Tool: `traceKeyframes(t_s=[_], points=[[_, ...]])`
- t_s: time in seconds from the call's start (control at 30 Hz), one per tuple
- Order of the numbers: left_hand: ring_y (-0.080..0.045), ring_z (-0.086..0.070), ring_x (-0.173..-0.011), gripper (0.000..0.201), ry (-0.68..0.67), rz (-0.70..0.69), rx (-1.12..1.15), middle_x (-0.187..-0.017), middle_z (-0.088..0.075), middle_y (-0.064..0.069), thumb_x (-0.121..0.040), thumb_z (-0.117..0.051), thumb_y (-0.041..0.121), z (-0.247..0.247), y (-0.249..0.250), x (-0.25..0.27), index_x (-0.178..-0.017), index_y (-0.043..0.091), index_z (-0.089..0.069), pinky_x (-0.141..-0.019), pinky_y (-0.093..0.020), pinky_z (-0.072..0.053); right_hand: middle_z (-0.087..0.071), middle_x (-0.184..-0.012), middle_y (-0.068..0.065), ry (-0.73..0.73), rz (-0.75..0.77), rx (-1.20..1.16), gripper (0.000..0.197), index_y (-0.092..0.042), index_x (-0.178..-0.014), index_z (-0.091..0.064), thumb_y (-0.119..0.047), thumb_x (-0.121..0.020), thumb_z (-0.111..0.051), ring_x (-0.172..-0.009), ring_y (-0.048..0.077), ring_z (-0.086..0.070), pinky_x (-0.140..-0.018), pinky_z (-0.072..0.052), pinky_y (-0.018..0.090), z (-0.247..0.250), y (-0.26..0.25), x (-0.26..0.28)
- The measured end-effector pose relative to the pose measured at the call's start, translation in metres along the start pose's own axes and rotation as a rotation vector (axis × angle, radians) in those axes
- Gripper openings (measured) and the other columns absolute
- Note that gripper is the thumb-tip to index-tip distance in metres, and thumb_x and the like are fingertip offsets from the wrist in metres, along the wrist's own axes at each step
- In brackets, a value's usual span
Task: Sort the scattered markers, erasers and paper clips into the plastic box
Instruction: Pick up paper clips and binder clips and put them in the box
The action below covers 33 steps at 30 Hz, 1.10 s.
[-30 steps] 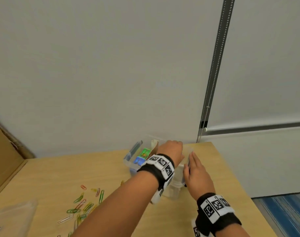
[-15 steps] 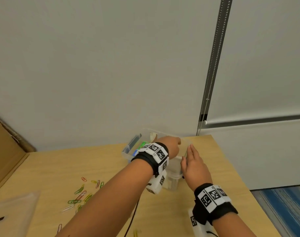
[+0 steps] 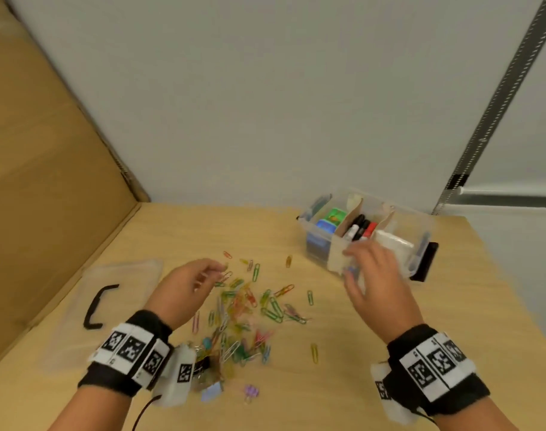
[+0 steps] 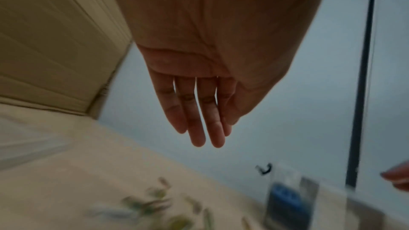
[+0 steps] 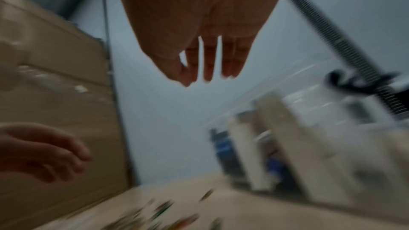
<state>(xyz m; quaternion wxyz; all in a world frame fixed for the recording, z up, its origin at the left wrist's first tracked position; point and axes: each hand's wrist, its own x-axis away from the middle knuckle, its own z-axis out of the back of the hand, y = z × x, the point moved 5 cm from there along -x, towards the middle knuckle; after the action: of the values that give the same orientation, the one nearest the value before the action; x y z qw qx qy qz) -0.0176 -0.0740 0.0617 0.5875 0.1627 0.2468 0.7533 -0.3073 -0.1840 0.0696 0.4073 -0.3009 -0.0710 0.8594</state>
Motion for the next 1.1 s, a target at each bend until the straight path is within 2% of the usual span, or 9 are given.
traceKeyframes(t_s=[0.07,0.17,0.33,0.43,0.63,0.73,0.93,1.03,1.1], points=[[0.004,-0.059,-0.087,0.014,-0.082,0.042,-0.06,-0.101,-0.065,0.014,-0.095,-0.051,0.028,-0.012,-0.031,0.019,-0.104,0.035,-0.058,-0.078,-0.017,-0.048,-0.054,-0.104,-0.012,-0.245,0.065,-0.078,0.014,-0.026,-0.105,-0.057,-0.03,-0.092,-0.054,-0.097,0.005,-0.049,-0.086,-0.043,0.02,-0.028,-0.036,0.011],[0.007,-0.054,-0.089,0.012,-0.252,-0.03,-0.117,-0.098,-0.06,0.021,-0.089,-0.058,0.033,-0.032,-0.048,0.041,-0.098,0.042,-0.056,-0.086,-0.024,-0.05,-0.056,-0.091,-0.012,-0.686,0.05,-0.152,0.012,-0.027,-0.096,-0.056,-0.037,-0.088,-0.056,-0.082,0.006,-0.055,-0.075,-0.05,0.024,-0.079,-0.072,0.034],[-0.004,-0.043,-0.103,0.036,-0.563,-0.303,-0.226,-0.111,-0.053,0.015,-0.078,-0.068,0.045,-0.058,-0.041,0.066,-0.112,0.037,-0.058,-0.089,-0.024,-0.041,-0.051,-0.09,-0.005,-1.083,0.003,-0.151,0.035,-0.023,-0.095,-0.051,-0.038,-0.073,-0.075,-0.078,0.019,-0.052,-0.062,-0.039,0.029,-0.134,-0.109,0.072],[-0.011,-0.039,-0.112,0.048,-0.655,-0.453,-0.33,-0.123,-0.049,0.008,-0.079,-0.067,0.042,-0.073,-0.042,0.073,-0.124,0.033,-0.054,-0.09,-0.027,-0.035,-0.046,-0.098,-0.004,-1.075,-0.004,-0.112,0.04,-0.016,-0.103,-0.055,-0.03,-0.072,-0.077,-0.093,0.024,-0.054,-0.071,-0.041,0.031,-0.149,-0.119,0.081],[-0.019,-0.039,-0.114,0.045,-0.695,-0.62,-0.406,-0.123,-0.048,0.003,-0.083,-0.064,0.04,-0.087,-0.047,0.071,-0.126,0.029,-0.054,-0.091,-0.033,-0.032,-0.048,-0.094,-0.003,-0.88,-0.127,-0.095,0.017,-0.015,-0.094,-0.062,-0.02,-0.078,-0.065,-0.079,0.014,-0.047,-0.068,-0.039,0.025,-0.153,-0.119,0.083],[-0.017,-0.041,-0.113,0.044,-0.67,-0.651,-0.355,-0.121,-0.049,0.003,-0.084,-0.062,0.043,-0.086,-0.047,0.066,-0.125,0.029,-0.055,-0.09,-0.032,-0.033,-0.052,-0.084,-0.007,-0.804,-0.307,-0.237,0.009,-0.022,-0.084,-0.058,-0.019,-0.076,-0.061,-0.069,0.009,-0.049,-0.065,-0.044,0.023,-0.149,-0.109,0.087],[0.0,-0.05,-0.106,0.04,-0.552,-0.373,0.295,-0.11,-0.054,0.017,-0.072,-0.069,0.058,-0.06,-0.061,0.045,-0.107,0.04,-0.065,-0.097,-0.026,-0.042,-0.052,-0.08,0.006,-0.648,-0.675,-0.739,0.009,-0.01,-0.089,-0.052,-0.001,-0.089,-0.051,-0.063,0.012,-0.058,-0.063,-0.052,0.022,-0.14,-0.095,0.089],[0.002,-0.055,-0.103,0.038,-0.46,-0.26,0.479,-0.109,-0.059,0.017,-0.069,-0.067,0.059,-0.041,-0.066,0.034,-0.103,0.041,-0.066,-0.094,-0.021,-0.044,-0.05,-0.073,0.008,-0.584,-0.712,-0.799,0.019,-0.009,-0.085,-0.053,0.001,-0.091,-0.037,-0.056,0.014,-0.054,-0.057,-0.05,0.025,-0.139,-0.101,0.082],[0.002,-0.059,-0.098,0.033,-0.392,-0.201,0.547,-0.106,-0.064,0.012,-0.073,-0.066,0.051,-0.029,-0.072,0.027,-0.102,0.034,-0.066,-0.09,-0.02,-0.047,-0.048,-0.072,0.007,-0.583,-0.695,-0.839,0.018,-0.01,-0.08,-0.054,-0.009,-0.081,-0.036,-0.055,0.014,-0.049,-0.052,-0.045,0.025,-0.139,-0.115,0.075]])
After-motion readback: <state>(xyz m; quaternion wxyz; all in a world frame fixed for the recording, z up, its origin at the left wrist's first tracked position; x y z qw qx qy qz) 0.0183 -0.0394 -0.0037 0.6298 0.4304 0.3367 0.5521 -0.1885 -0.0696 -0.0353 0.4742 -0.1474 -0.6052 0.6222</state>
